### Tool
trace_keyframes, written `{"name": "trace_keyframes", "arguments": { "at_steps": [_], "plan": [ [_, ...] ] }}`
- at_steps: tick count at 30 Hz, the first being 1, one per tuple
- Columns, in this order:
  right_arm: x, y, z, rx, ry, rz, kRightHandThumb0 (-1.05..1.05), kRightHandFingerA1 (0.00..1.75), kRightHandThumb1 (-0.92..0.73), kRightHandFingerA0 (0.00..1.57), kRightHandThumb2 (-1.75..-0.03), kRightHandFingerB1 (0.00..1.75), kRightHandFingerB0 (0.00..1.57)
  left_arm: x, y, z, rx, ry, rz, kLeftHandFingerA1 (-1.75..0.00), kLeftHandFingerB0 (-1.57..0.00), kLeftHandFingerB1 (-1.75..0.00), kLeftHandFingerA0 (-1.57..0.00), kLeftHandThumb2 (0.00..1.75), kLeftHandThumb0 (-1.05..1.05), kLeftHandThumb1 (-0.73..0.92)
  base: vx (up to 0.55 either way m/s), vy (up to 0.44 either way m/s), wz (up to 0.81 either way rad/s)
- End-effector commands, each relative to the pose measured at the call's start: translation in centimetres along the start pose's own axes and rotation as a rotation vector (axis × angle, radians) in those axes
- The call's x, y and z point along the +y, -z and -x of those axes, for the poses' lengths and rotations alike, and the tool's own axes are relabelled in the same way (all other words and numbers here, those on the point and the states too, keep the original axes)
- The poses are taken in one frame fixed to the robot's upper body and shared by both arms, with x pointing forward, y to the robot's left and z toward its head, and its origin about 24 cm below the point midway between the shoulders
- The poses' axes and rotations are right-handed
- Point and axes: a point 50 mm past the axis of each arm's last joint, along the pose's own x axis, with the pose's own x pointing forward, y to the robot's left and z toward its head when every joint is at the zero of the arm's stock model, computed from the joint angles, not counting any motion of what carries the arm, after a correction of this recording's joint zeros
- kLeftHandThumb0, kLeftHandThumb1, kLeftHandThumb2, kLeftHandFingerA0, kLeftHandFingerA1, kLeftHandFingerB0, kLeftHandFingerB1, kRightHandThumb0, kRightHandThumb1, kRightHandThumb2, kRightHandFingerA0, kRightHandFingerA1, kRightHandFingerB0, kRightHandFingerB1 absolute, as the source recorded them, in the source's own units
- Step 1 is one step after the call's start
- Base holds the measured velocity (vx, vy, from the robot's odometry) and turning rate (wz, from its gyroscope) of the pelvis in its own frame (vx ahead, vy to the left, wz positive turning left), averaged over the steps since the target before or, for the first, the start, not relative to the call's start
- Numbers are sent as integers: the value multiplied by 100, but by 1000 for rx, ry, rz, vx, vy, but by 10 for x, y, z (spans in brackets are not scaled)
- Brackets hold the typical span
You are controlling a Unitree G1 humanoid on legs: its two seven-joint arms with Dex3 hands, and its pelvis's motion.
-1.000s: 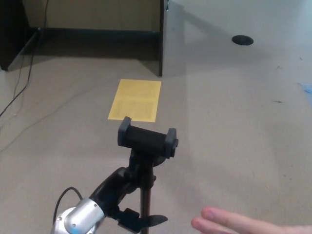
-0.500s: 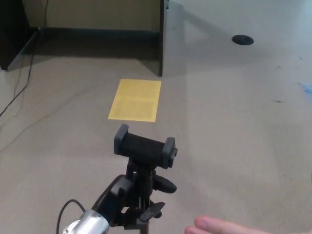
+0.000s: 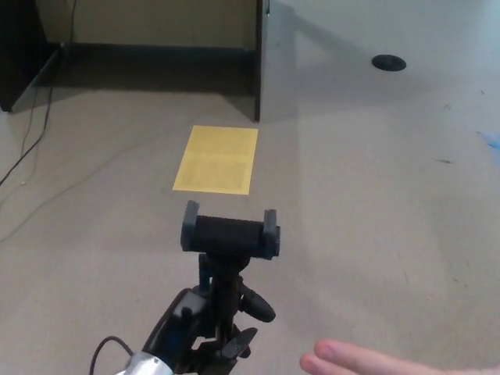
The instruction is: There is a tripod standing in front of the robot and the robot extends its left arm to grab it. It lifts the tripod and passes it to a person.
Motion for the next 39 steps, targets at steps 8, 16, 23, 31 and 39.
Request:
{"name": "trace_keyframes", "arguments": {
  "at_steps": [8,16,23,31,39],
  "plan": [
    [-8,5,2,28,15,27,-37,40,-71,62,-61,34,44,22,-95,-17,-297,-8,103,-139,-73,-115,-100,79,5,84,0,0,0],
    [-6,6,1,40,7,29,-38,40,-71,63,-61,34,43,31,-169,-23,-450,46,96,-140,-78,-114,-105,79,2,83,0,0,0],
    [-5,7,2,43,5,40,-38,40,-71,63,-61,34,44,10,-220,-23,-536,137,60,-126,-87,-107,-111,83,-11,70,0,0,0],
    [-3,7,1,44,-2,56,-39,40,-72,63,-61,34,42,-39,-258,-7,-585,314,133,-126,-85,-110,-112,82,-14,69,0,0,0],
    [-4,4,0,47,-10,36,-38,39,-73,61,-61,33,42,-76,-274,8,-575,464,286,-133,-86,-108,-106,85,-14,68,0,0,0]
  ]
}}
